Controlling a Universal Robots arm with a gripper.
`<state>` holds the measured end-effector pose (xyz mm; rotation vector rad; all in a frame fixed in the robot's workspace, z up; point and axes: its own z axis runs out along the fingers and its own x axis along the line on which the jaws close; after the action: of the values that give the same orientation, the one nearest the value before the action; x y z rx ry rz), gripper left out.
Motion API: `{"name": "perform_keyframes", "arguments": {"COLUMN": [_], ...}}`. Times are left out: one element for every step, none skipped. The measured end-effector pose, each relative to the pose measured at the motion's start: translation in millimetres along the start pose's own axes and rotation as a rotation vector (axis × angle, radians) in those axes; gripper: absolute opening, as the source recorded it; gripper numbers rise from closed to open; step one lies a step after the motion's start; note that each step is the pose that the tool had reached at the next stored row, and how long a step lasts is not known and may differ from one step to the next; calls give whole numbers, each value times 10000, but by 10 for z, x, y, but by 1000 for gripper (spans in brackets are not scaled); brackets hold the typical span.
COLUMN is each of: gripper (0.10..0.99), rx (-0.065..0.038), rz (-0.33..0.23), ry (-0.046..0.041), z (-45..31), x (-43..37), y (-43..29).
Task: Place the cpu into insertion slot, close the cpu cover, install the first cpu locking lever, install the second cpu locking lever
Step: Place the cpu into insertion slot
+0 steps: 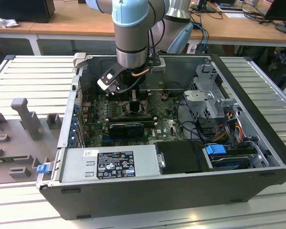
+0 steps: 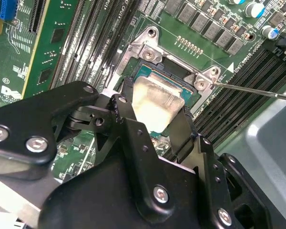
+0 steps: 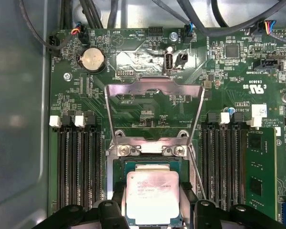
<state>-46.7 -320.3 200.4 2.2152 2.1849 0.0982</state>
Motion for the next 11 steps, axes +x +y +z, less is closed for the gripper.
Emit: {"name": "perform_keyframes", "arguments": {"gripper": [533,533,545,612,612,612,612,612,592,529,467], "rx": [0,-2,-1,0,-1,1,1,0,0,-1,-1], "rz": [0,0,0,0,0,0,0,1,1,0,-1], "ry": [0,-1,0,3,6,8,9,11,11,12,7], "z": [0,0,0,1,1,-4,-27,-68,-93,-102,-103], "x": [0,0,0,0,1,0,1,2,3,3,3], "y": [0,0,0,0,0,0,2,5,6,7,7]}}
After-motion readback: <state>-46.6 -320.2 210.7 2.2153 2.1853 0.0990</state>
